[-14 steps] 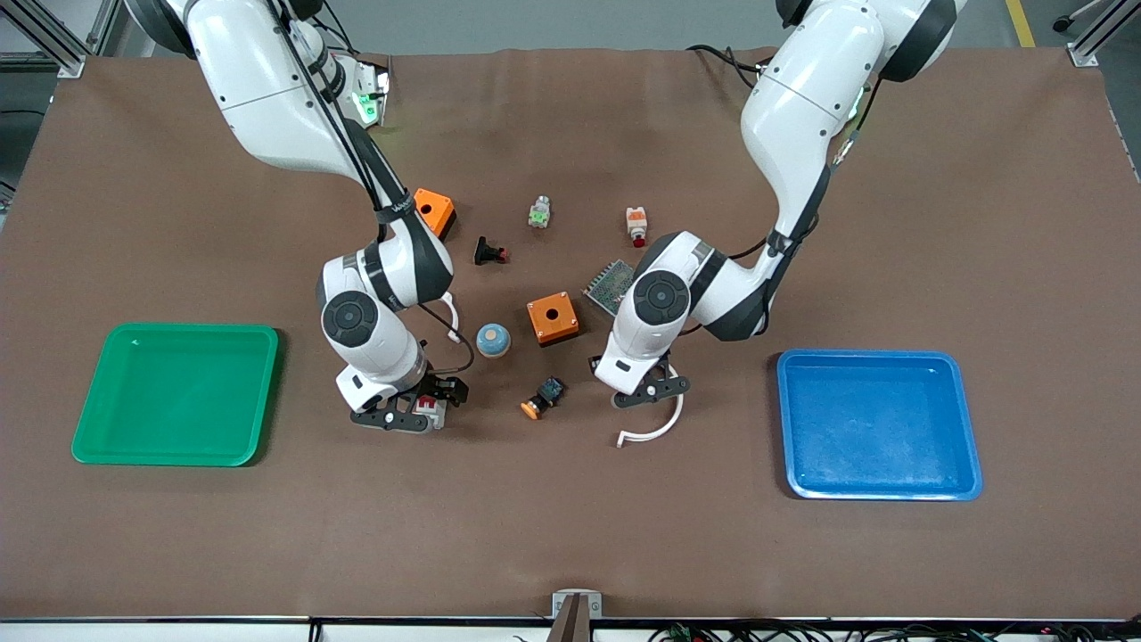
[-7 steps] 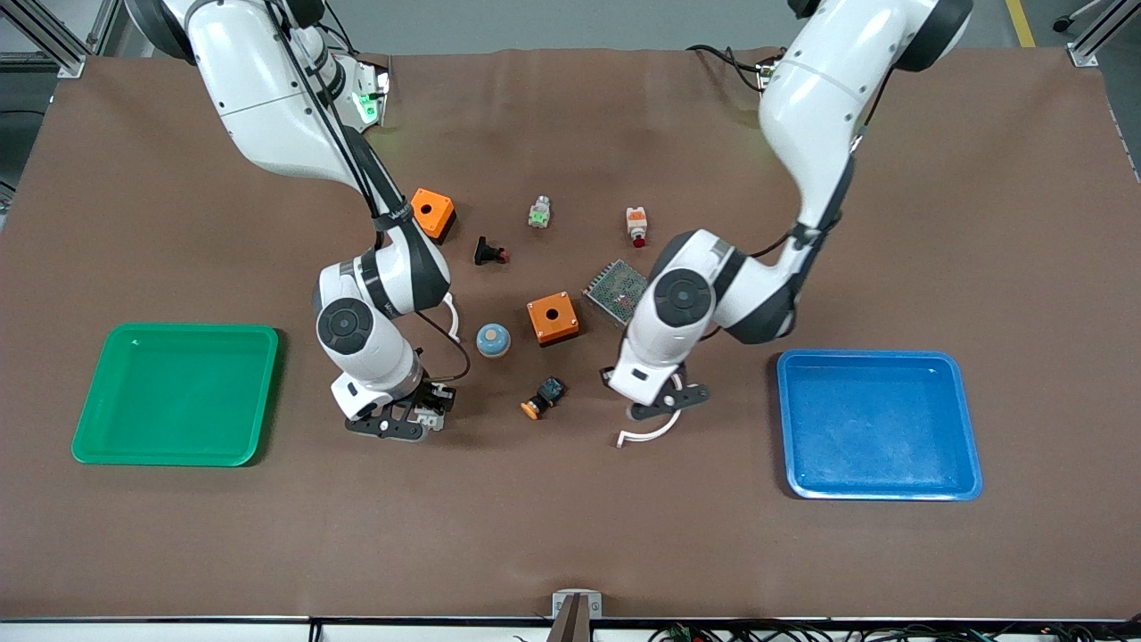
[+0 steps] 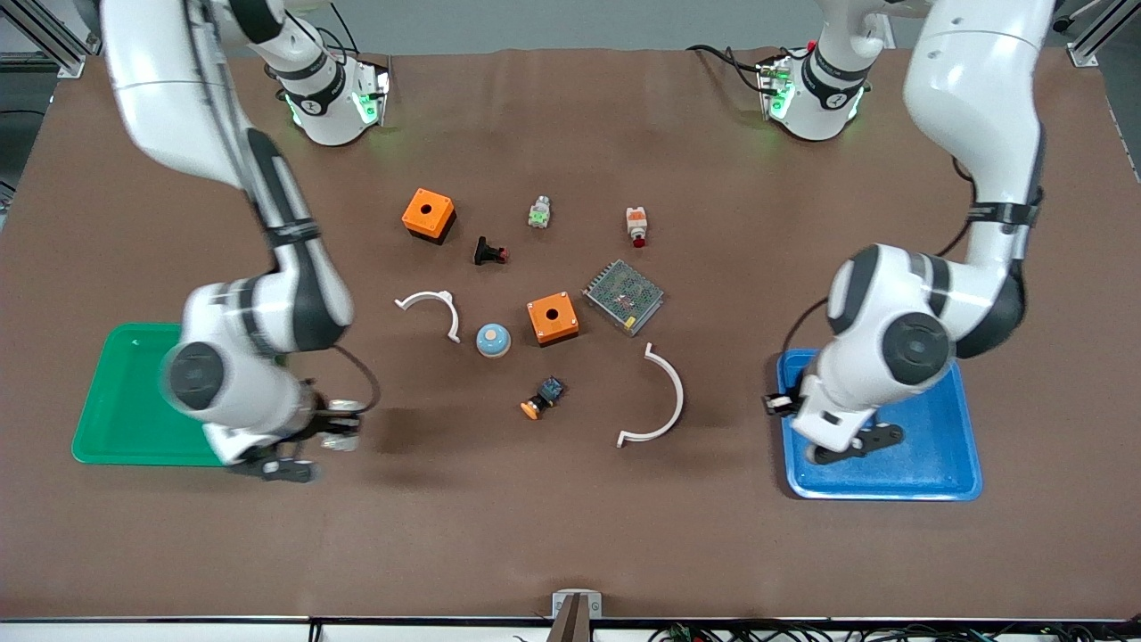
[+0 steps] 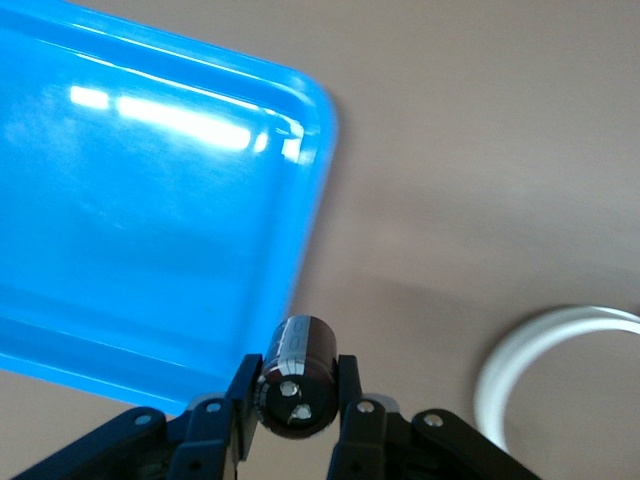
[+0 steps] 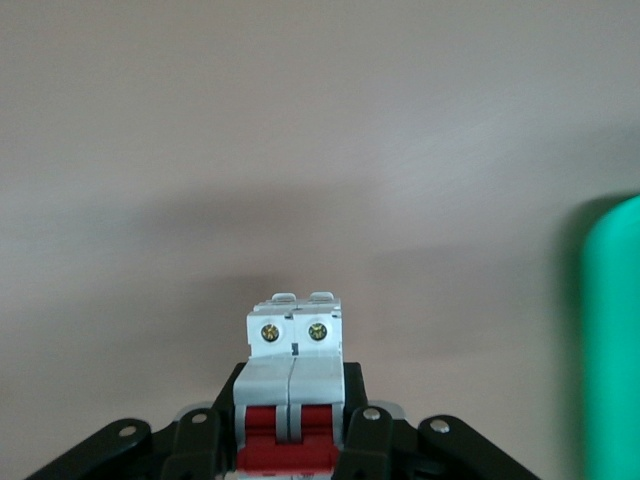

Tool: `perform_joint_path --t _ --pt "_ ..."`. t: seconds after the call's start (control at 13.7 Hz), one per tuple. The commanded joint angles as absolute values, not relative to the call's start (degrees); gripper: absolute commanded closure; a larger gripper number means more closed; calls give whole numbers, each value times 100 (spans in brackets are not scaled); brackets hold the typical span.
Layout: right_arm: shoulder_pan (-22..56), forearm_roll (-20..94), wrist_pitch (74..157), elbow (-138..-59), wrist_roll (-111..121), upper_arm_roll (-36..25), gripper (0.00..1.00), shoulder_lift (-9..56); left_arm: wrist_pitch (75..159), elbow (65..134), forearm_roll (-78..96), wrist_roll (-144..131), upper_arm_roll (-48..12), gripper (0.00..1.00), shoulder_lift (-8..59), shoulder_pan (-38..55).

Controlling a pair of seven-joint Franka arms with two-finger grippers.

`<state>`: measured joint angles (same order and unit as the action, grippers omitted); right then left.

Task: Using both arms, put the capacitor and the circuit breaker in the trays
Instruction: 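Carry the breaker to the green tray while the left gripper carries the capacitor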

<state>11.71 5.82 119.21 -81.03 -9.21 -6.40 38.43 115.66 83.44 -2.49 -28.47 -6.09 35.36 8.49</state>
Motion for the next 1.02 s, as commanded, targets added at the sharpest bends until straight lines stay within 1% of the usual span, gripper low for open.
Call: perform_joint_path --t 0.0,0.15,0.29,0.44,0.51,0.59,0.73,0.8,0.88,0.95 --pt "40 624 11900 -8427 618 -510 100 3674 11715 8429 -770 -2401 -677 100 3708 442" --pt "-543 633 12258 -8900 1333 -510 100 3508 11917 8455 -993 -2155 -677 100 3901 159" --pt "-825 633 12900 -9603 1546 -510 100 3253 12180 8508 -993 -2005 -685 99 4060 -69" --pt "-1132 650 13453 -10183 1869 -492 100 3138 12505 8578 -984 -1794 -685 98 4262 -210" --pt "-1229 676 13674 -10421 2046 -483 100 3085 12533 8578 -993 -1784 -686 95 4297 -281" --pt "-1265 677 13867 -10633 2117 -475 100 3024 12533 8578 -993 -1758 -686 87 4333 -316" --pt "-1283 677 13974 -10793 2127 -483 100 2910 12533 8578 -950 -1618 -686 43 4333 -351" --pt "-1318 677 13983 -10793 2136 -483 100 2900 12533 8578 -932 -1591 -686 7 4298 -360" --pt "-1362 677 13992 -10784 2136 -475 100 2909 12498 8578 -932 -1582 -686 0 4254 -360" --pt "-1406 677 14053 -10793 2136 -475 99 2909 12463 8578 -923 -1565 -694 0 4176 -352"
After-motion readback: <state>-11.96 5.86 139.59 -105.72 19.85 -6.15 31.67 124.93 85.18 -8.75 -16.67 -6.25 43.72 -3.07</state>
